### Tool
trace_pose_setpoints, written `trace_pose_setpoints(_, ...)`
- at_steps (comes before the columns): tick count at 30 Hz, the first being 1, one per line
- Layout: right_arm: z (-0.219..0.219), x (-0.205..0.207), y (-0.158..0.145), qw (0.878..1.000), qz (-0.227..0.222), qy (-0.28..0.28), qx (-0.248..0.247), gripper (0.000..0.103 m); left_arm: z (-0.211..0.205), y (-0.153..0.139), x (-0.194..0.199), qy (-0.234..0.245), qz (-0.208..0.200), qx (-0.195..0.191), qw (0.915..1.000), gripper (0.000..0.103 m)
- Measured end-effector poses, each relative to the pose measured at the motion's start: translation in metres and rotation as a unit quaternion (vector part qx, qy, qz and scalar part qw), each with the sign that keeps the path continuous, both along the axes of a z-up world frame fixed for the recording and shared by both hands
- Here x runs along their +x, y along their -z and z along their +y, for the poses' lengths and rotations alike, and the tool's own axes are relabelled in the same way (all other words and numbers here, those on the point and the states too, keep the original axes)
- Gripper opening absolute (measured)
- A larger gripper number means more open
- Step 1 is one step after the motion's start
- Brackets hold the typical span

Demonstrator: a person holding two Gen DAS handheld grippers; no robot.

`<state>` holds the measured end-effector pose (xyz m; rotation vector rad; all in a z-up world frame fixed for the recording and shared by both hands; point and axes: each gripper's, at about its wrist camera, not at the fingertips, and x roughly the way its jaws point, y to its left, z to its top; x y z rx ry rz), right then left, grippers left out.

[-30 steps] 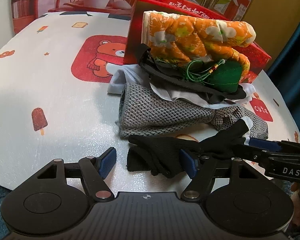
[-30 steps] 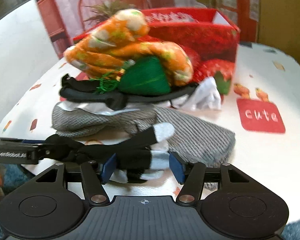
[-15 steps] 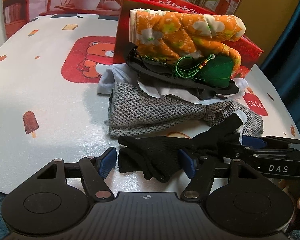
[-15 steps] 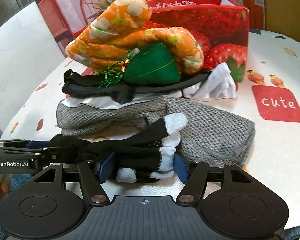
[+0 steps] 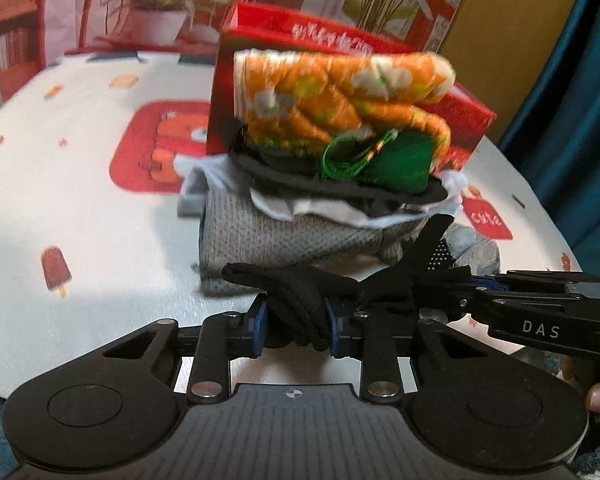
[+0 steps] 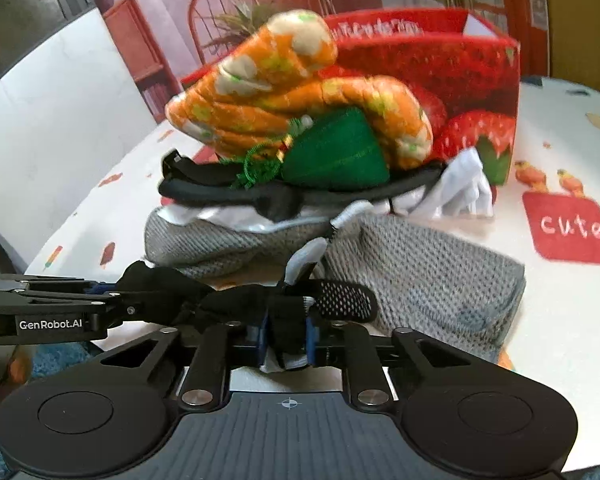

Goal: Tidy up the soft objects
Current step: 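Carry the black glove over the red box and open both grippers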

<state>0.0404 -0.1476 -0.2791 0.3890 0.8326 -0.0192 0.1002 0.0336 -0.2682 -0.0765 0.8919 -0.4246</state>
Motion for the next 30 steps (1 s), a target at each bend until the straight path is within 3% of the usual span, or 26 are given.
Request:
trace_pose_setpoints(9, -0.001, -0.012, -0.037, 0.996, -0.08, 0.004, -0.032, 0.014, -0.004, -0.043, -0.012, 0.007, -0.086, -0.012, 0.9962, 0.031)
trace_pose_setpoints(18, -0.015, -0.022, -0.083, 0.985, -0.154, 0.03, -0.067, 0.014, -0.022, -0.1, -0.013, 0.031, -0.163, -0.021, 0.9859, 0.031)
trace_pose_setpoints(30, -0.043, -0.007, -0.137, 0.967, -0.226, 0.064, -0.095, 0.014, -0.05, -0.158, 0.021, 0.016, -0.206, -0.05, 0.9771, 0.031)
